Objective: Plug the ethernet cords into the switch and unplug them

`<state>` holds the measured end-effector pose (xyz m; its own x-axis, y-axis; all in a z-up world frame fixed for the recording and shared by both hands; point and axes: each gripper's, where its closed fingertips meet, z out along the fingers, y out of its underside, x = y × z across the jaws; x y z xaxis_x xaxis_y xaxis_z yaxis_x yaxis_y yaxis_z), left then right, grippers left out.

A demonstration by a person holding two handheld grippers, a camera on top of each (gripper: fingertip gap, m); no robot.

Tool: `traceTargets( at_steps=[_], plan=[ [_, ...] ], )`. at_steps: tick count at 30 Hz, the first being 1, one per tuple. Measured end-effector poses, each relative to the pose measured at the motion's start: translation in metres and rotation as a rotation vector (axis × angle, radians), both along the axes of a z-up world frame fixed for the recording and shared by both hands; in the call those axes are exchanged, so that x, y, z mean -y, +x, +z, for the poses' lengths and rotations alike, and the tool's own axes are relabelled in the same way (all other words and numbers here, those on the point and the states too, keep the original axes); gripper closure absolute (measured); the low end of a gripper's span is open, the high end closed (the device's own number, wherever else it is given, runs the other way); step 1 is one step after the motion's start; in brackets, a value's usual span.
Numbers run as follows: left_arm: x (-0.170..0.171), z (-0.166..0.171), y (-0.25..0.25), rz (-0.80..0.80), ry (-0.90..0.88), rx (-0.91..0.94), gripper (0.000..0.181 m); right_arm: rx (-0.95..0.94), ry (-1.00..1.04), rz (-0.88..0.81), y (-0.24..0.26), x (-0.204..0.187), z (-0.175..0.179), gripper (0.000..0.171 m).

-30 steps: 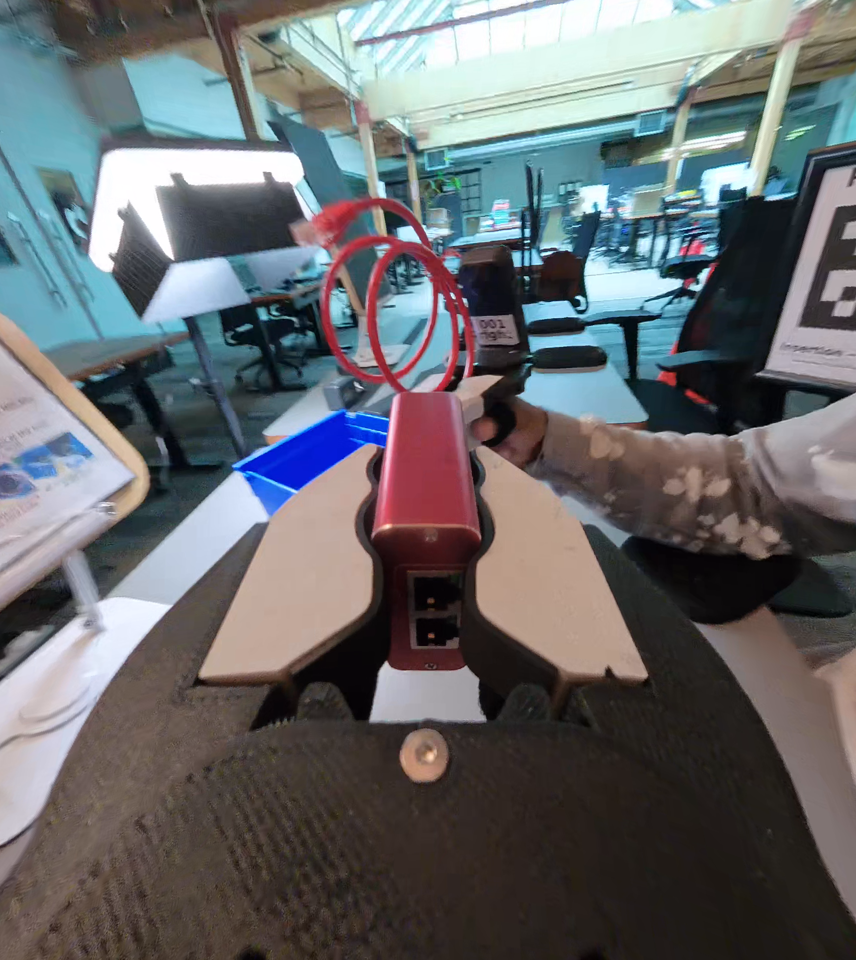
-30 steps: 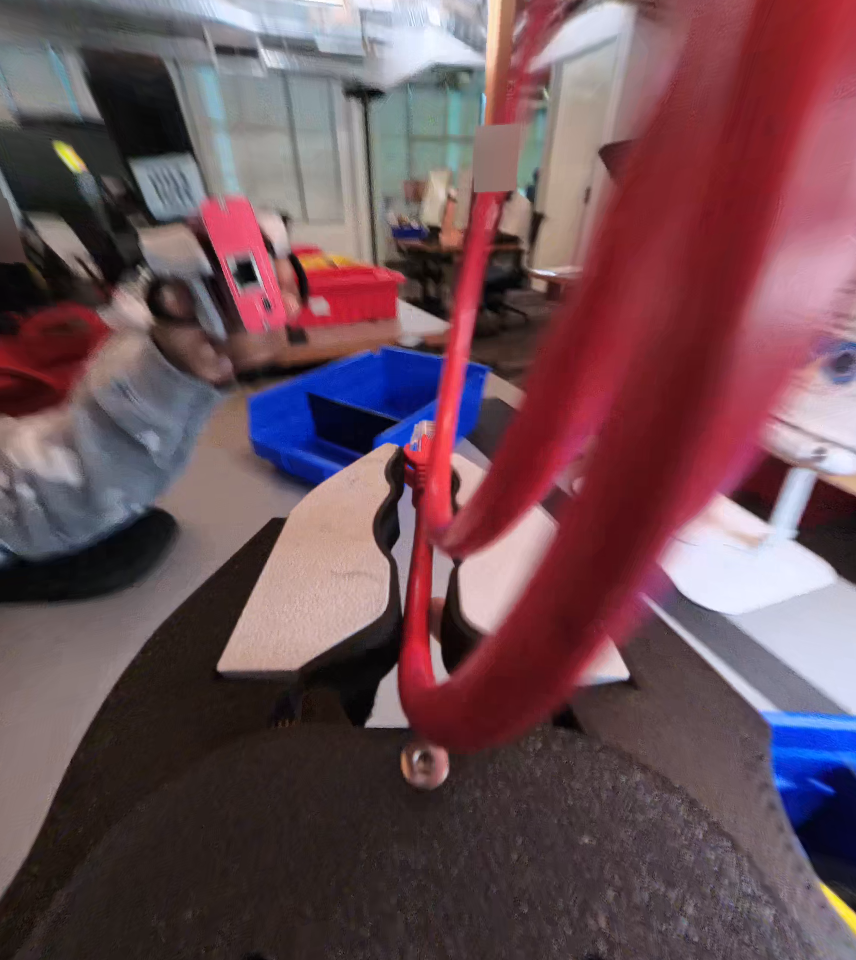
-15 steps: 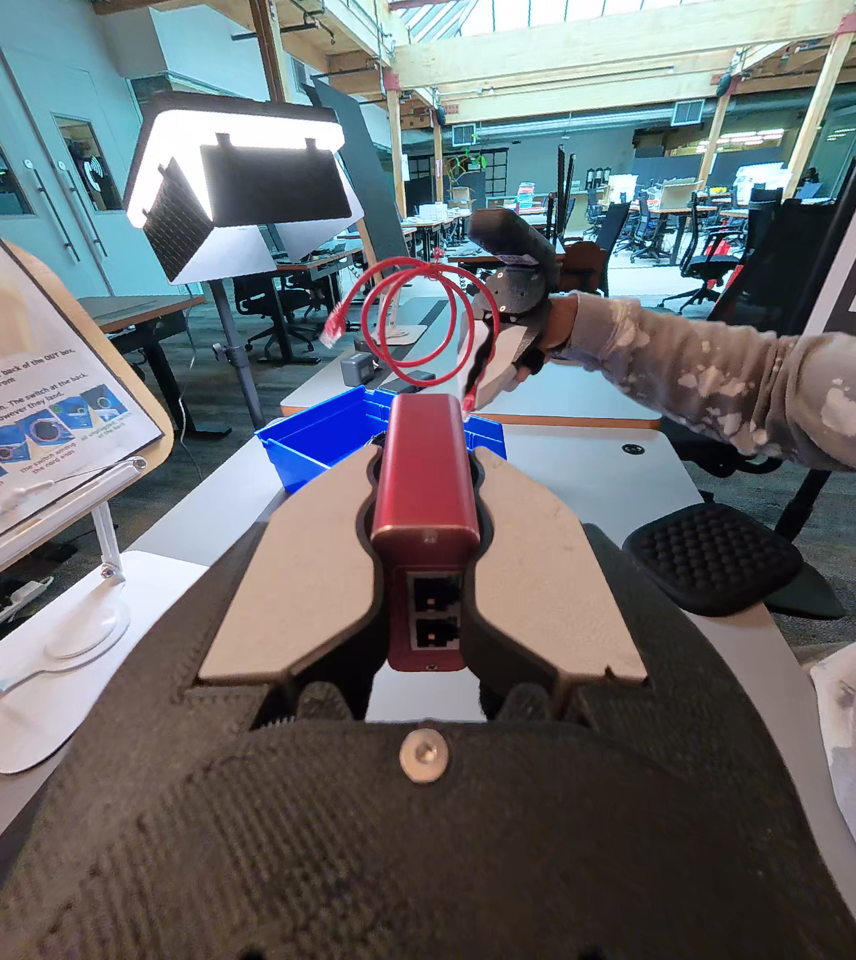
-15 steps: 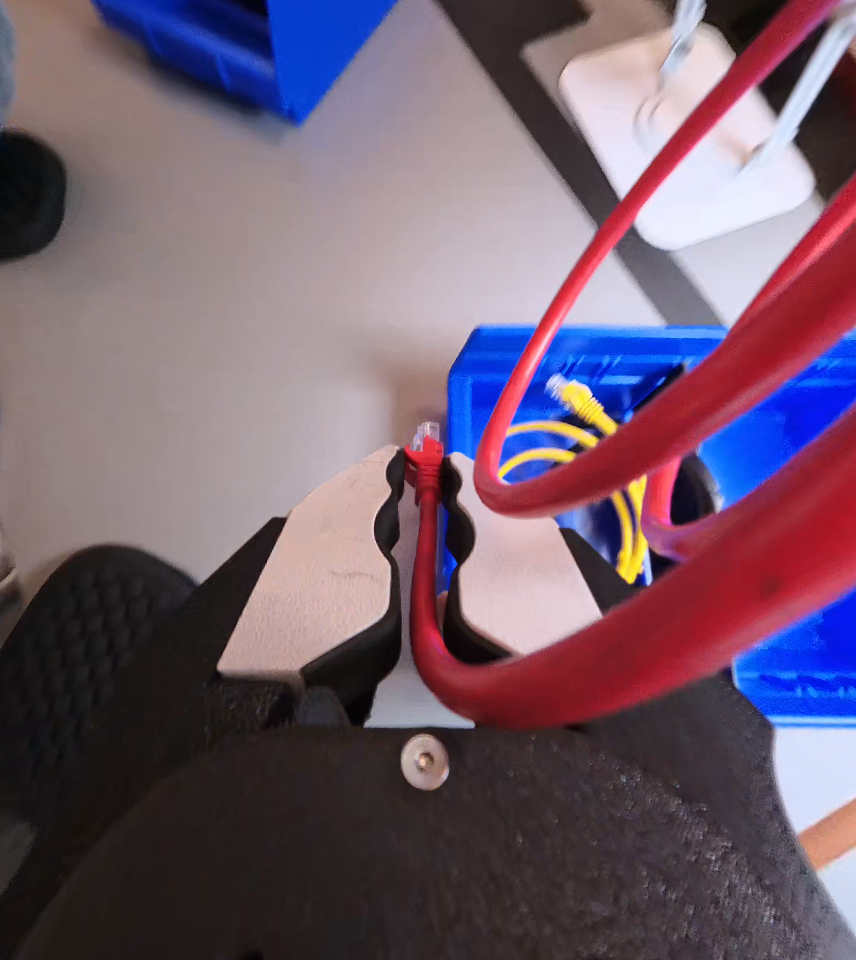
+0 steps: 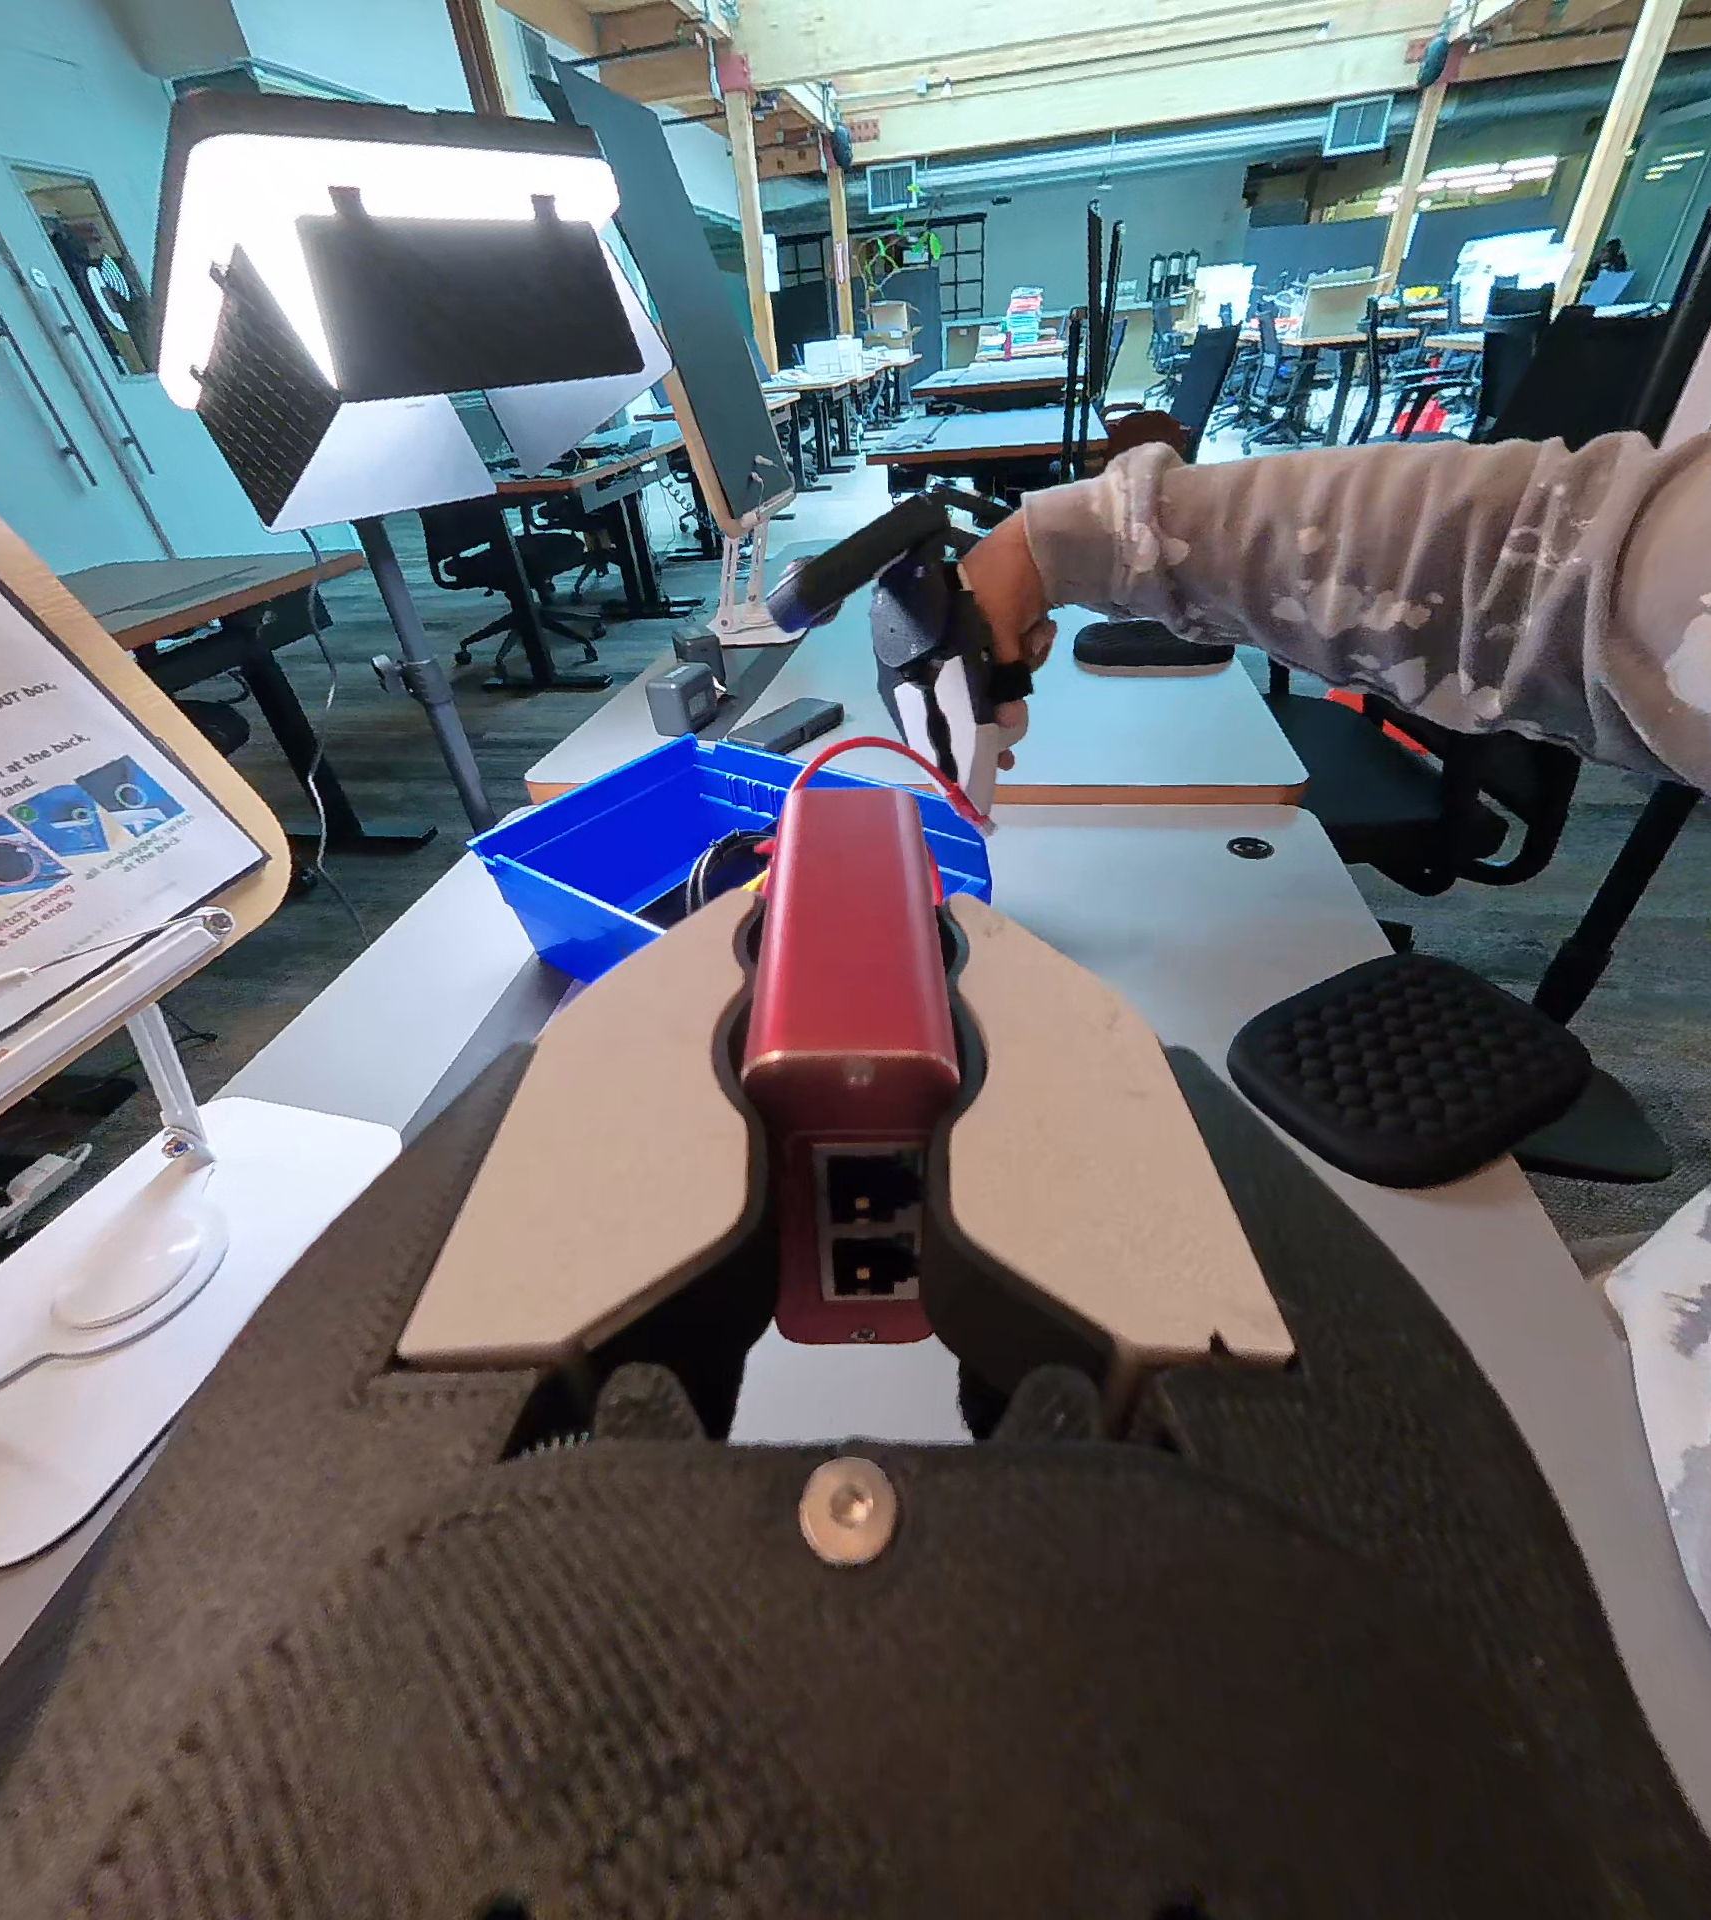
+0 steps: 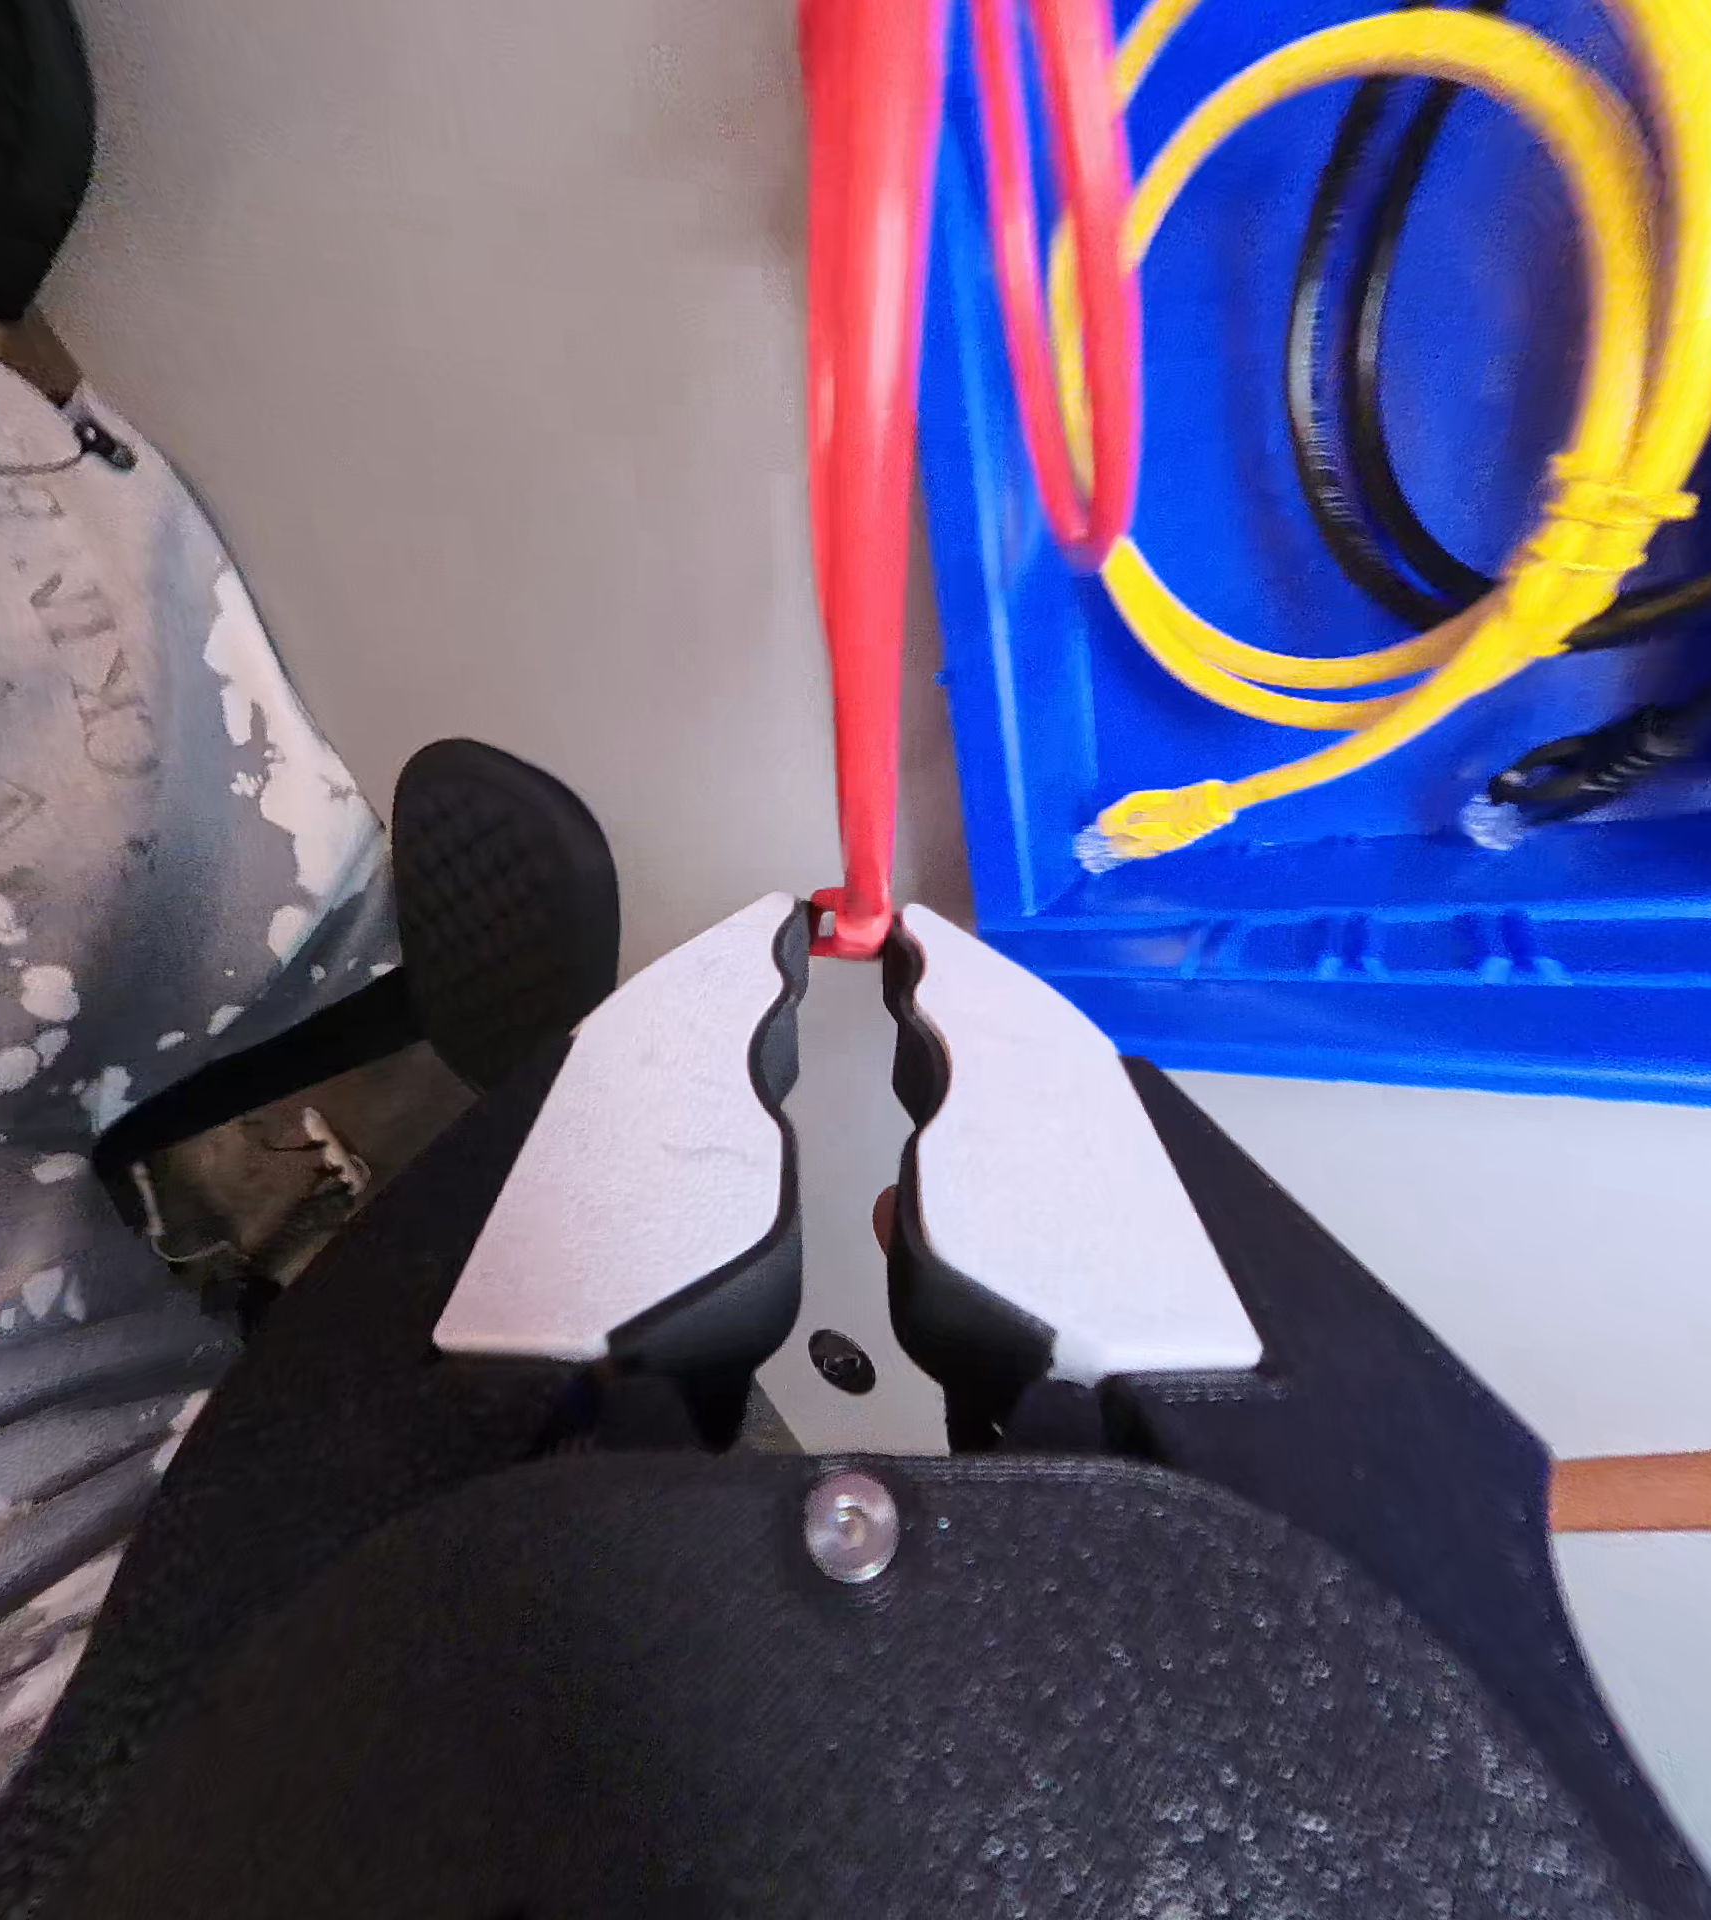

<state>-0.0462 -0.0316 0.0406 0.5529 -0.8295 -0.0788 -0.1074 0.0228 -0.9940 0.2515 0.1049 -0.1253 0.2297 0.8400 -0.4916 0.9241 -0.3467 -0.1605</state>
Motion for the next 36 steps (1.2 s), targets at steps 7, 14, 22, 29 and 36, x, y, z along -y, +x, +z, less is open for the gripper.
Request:
traceTargets(
  at_steps=[7,14,22,29,36],
  plan=[
    [-0.005,-0.004,-0.008,0.011,-0.020,0.012,0.152,0.065,0.124,-0.234,0.012,-0.076,0.007,0.158],
    [-0.009,-0.009,-0.008,0.006,-0.041,0.010,0.152,0.151,0.558,-0.370,0.025,-0.140,0.019,0.143],
    [-0.009,-0.013,0.001,-0.006,-0.050,-0.008,0.152,0.063,1.166,0.366,-0.077,-0.098,0.029,0.128],
    [-0.003,-0.013,0.006,-0.018,-0.040,-0.022,0.152,0.228,1.218,0.638,-0.114,-0.100,-0.039,0.136],
    [-0.005,-0.010,0.000,-0.011,-0.036,-0.013,0.152,0.323,1.154,0.395,-0.090,-0.123,-0.006,0.156]
  ],
)
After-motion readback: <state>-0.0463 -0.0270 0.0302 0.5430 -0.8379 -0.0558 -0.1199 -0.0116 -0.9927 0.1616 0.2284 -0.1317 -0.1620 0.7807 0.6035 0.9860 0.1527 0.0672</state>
